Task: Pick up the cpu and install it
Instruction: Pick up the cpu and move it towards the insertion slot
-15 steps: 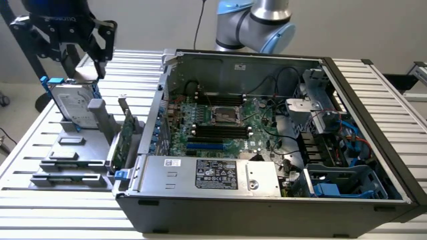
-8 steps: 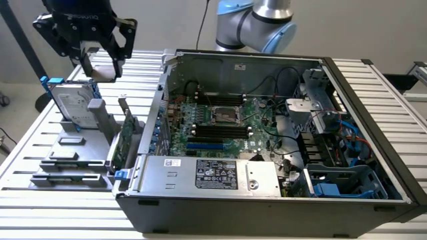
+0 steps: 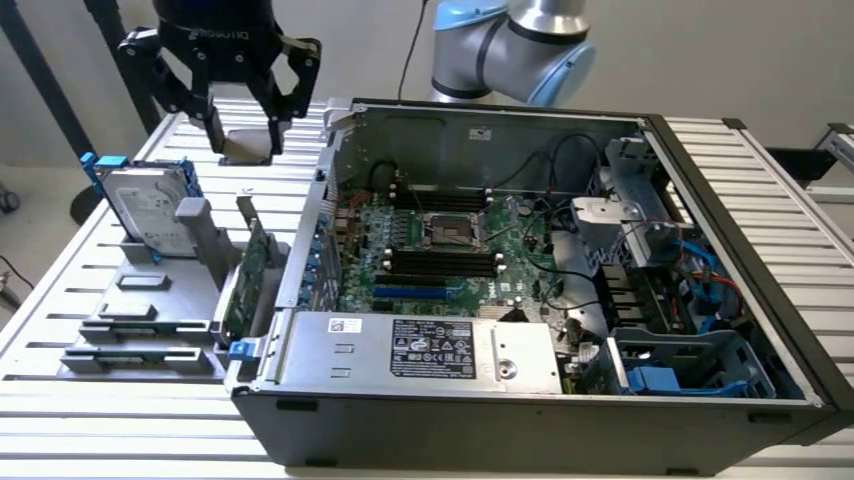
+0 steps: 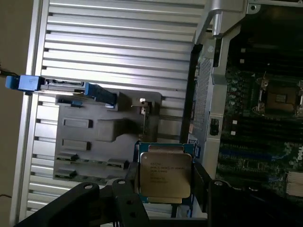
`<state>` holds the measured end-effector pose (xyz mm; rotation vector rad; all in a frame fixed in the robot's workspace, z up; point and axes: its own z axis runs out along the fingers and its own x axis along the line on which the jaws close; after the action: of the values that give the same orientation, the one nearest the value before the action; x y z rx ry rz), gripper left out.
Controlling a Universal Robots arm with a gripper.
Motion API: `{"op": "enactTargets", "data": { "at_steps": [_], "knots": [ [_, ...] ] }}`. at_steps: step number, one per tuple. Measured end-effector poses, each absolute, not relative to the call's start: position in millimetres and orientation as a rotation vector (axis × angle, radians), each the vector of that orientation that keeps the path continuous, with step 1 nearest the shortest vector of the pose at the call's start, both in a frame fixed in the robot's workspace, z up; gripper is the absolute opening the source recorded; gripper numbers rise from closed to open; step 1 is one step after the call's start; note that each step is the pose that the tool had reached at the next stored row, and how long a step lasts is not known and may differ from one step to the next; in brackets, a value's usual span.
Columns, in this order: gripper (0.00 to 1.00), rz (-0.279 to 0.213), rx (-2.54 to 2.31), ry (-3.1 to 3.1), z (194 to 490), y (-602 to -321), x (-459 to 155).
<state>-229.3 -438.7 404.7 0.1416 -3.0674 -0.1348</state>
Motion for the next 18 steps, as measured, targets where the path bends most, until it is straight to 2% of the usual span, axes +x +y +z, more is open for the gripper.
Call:
{"op": "enactTargets", "data": {
  "at_steps": [18],
  "knots": [
    [0.55,-0.135,0.141,-3.059,402.6,-425.9,-150.8]
  ]
}}
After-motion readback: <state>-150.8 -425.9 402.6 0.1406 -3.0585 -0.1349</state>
